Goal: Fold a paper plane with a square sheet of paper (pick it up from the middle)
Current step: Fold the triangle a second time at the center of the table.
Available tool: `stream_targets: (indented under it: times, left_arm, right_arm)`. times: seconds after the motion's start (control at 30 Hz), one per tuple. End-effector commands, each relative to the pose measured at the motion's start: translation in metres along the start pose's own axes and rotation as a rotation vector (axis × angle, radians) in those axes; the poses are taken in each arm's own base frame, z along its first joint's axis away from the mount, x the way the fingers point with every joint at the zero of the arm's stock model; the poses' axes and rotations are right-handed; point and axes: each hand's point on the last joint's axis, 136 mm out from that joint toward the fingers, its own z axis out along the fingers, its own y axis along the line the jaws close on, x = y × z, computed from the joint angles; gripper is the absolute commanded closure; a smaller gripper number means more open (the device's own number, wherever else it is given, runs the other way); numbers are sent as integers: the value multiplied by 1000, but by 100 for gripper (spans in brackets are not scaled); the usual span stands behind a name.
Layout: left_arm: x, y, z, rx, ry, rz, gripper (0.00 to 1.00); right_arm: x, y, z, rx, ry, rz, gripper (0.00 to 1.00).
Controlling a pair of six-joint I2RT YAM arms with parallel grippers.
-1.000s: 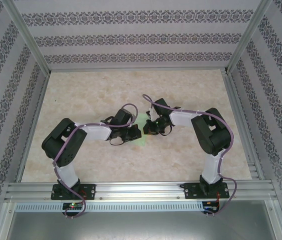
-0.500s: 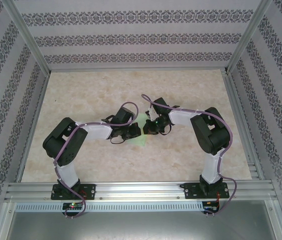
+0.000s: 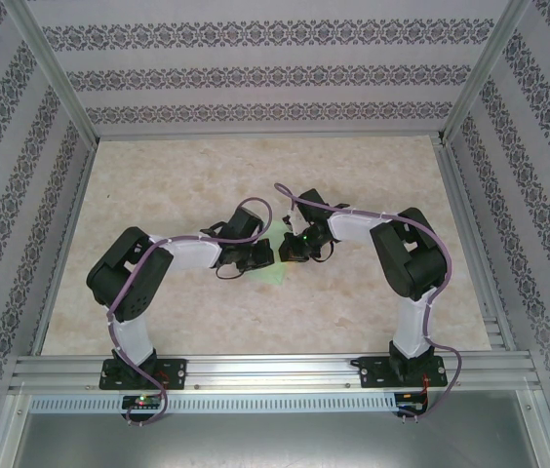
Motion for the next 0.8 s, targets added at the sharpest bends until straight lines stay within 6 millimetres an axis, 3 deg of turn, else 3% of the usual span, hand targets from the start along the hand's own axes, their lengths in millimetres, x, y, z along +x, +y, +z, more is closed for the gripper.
stream_targets:
  times: [0.0,0.2,0.33,0.77]
  left_arm:
    - [-27,-17,-13,25,-83,56,92]
    - [-28,-10,4,7,-36,29,92]
    - [-25,6,11,-32,-24,2,92]
    - [-34,44,8,0,-37,-27,89]
  right_arm:
    - [31,-56,24,197,97,52,91]
    - [31,-56,25,194,99,53,90]
    - [32,-56,25,194,100,55,91]
    - [43,-72,29,245,136,83,91]
